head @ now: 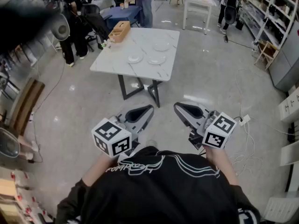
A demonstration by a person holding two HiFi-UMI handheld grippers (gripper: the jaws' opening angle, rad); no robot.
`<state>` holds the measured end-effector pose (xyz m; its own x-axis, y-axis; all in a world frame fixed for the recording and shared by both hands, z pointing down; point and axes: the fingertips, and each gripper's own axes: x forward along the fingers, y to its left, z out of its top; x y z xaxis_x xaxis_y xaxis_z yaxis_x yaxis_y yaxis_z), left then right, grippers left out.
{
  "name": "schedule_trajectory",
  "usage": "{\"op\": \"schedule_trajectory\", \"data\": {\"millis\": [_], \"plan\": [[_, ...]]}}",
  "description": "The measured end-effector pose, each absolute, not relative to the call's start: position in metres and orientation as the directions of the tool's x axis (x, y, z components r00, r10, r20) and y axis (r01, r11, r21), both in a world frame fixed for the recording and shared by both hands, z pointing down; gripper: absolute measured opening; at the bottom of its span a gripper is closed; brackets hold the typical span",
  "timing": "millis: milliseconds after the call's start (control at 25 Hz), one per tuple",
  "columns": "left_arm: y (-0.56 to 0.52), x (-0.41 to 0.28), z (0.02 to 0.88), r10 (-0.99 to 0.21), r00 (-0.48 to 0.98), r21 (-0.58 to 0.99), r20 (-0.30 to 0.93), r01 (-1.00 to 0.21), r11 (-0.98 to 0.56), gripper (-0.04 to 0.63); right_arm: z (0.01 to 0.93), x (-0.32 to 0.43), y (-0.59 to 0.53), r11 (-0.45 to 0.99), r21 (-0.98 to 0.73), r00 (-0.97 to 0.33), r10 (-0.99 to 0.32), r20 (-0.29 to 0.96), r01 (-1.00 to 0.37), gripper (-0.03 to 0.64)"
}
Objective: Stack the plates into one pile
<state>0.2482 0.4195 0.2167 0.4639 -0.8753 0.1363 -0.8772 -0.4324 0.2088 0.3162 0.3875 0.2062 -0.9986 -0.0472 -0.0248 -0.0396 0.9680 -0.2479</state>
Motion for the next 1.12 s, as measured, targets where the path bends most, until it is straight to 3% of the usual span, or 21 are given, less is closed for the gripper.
{"op": "schedule_trajectory", "data": {"millis": [520, 560, 640, 680, 1120], "plan": [[0.4, 0.227, 0.239, -0.889, 0.435, 0.248, 0.141, -0.885, -0.394, 0.031, 0.221, 0.305, 0.358, 0.959, -0.279, -0.998, -0.052, -0.028, -0.043, 0.032], [0.393, 0.22, 0.239, -0.889, 0.435, 0.254, 0.142, -0.884, -0.392, 0.031, 0.22, 0.298, 0.352, 0.963, -0.265, -0.998, -0.057, -0.021, -0.05, 0.043], [0.375, 0.203, 0.241, -0.888, 0.435, 0.265, 0.147, -0.882, -0.389, 0.031, 0.223, 0.283, 0.335, 0.966, -0.25, -0.998, -0.065, 0.001, -0.063, 0.172], [0.365, 0.195, 0.243, -0.887, 0.436, 0.271, 0.152, -0.881, -0.387, 0.031, 0.226, 0.275, 0.325, 0.965, -0.253, -0.998, -0.069, 0.011, -0.069, 0.196], [0.244, 0.11, 0.29, -0.844, 0.487, 0.369, 0.224, -0.844, -0.389, 0.031, 0.276, 0.209, 0.193, 0.92, -0.33, -0.975, -0.177, 0.133, -0.212, 0.296]]}}
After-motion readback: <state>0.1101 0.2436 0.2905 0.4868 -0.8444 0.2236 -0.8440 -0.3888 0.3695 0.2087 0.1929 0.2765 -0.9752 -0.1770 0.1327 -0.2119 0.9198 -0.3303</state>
